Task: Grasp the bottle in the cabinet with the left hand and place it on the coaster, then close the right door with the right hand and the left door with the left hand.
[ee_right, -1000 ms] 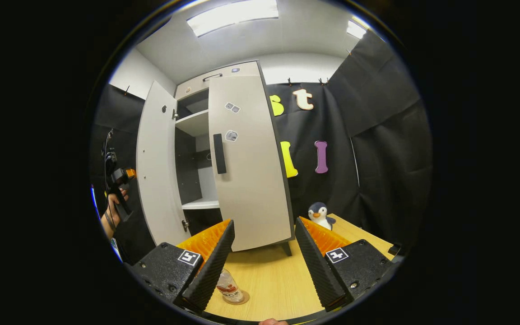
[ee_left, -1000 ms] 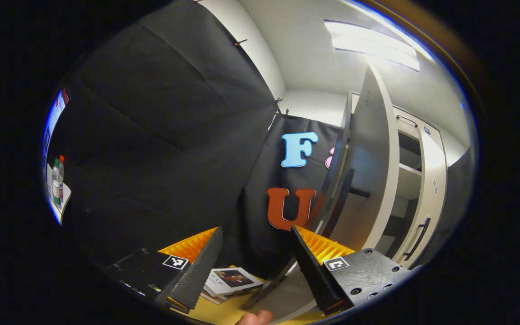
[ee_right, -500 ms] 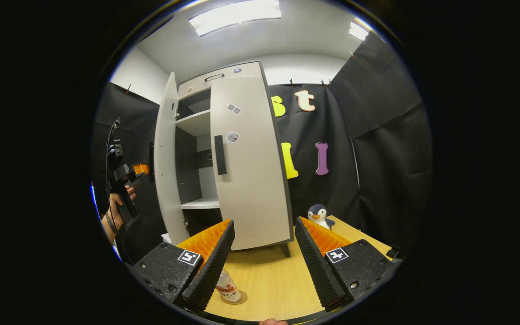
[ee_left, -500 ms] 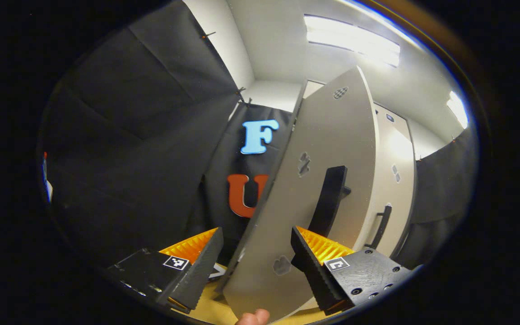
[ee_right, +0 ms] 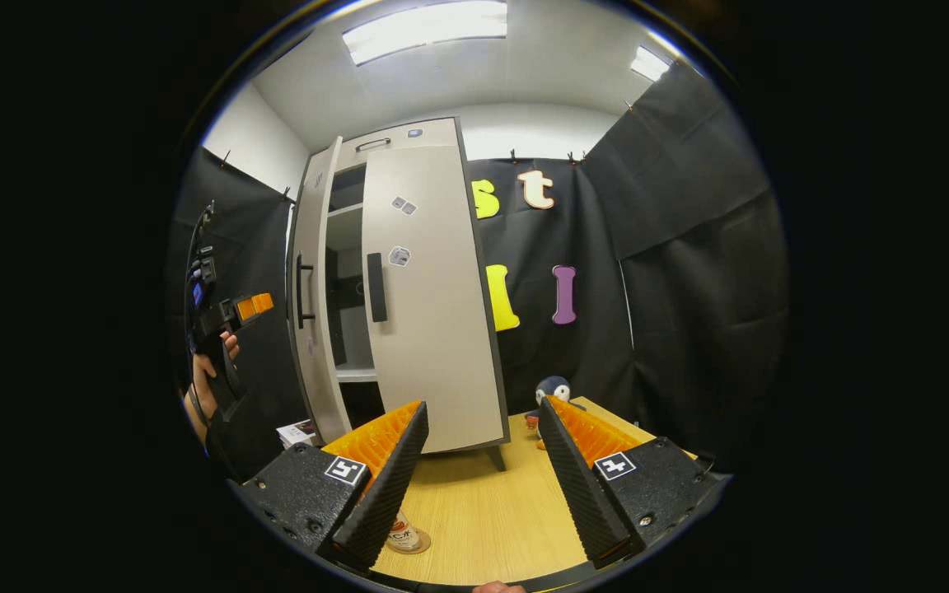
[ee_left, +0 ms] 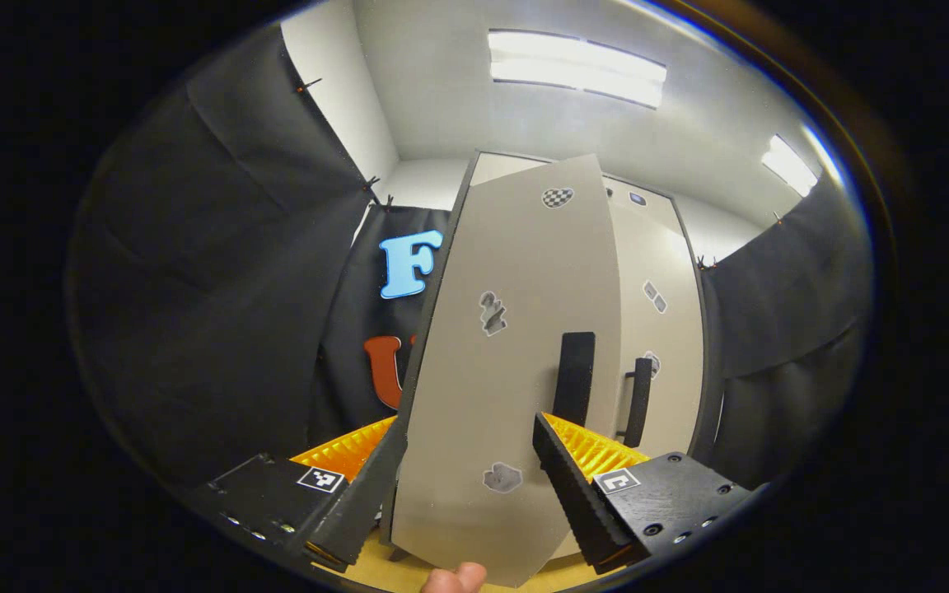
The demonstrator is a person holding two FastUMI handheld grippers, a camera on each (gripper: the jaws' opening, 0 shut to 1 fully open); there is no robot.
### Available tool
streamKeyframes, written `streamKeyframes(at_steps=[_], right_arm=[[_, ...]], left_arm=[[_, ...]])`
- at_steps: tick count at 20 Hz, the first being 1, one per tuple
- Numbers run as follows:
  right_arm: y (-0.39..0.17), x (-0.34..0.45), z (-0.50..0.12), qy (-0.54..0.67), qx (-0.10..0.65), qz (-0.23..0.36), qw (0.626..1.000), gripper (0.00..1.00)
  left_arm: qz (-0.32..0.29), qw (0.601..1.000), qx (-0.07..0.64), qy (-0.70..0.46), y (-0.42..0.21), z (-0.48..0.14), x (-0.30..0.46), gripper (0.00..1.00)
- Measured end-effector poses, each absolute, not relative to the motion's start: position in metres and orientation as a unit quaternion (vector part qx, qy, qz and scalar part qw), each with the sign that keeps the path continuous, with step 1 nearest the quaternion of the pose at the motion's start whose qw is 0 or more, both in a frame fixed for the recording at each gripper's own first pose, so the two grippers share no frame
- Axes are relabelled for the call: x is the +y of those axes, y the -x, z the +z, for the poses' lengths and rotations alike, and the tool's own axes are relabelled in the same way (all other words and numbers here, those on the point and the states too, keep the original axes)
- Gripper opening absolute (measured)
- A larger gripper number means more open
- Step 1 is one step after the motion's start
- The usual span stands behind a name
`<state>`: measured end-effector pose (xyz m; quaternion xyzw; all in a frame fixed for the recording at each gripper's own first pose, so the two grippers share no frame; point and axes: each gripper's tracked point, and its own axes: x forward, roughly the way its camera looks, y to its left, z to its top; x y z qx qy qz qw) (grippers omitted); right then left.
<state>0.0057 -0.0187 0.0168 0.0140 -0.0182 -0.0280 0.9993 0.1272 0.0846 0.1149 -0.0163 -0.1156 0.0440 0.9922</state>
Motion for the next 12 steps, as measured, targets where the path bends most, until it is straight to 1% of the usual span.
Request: streamKeyframes(at_steps=[3,6,7,8,11,12], right_arm=[[-0.013,-0.008,0.006,-0.021,-0.003,-0.018,1.0,0.83],[-0.02,0.0,-0.002,-0.021,0.009,-0.013,1.0,0.83],[-0.022,0.0,-0.005,-0.014,0.014,-0.014,1.0,0.83],[-0.023,0.004,-0.008,-0.009,0.018,-0.009,1.0,0.83],[-0.026,0.013,-0.014,-0.011,0.025,0.011,1.0,0.83],[-0.026,0.014,-0.015,-0.013,0.027,0.014,0.999,0.83]], left_arm=[[0.044,0.993,-0.109,0.008,-0.112,0.107,0.08,0.99],[0.037,0.996,-0.079,0.007,-0.096,0.079,0.071,0.99],[0.031,0.997,-0.074,0.001,-0.087,0.073,0.067,0.89],[0.029,0.997,-0.069,-0.008,-0.081,0.067,0.065,0.95],[0.036,0.999,-0.032,-0.008,-0.066,0.04,0.064,0.95],[0.034,0.999,-0.021,0.005,-0.061,0.032,0.06,0.99]])
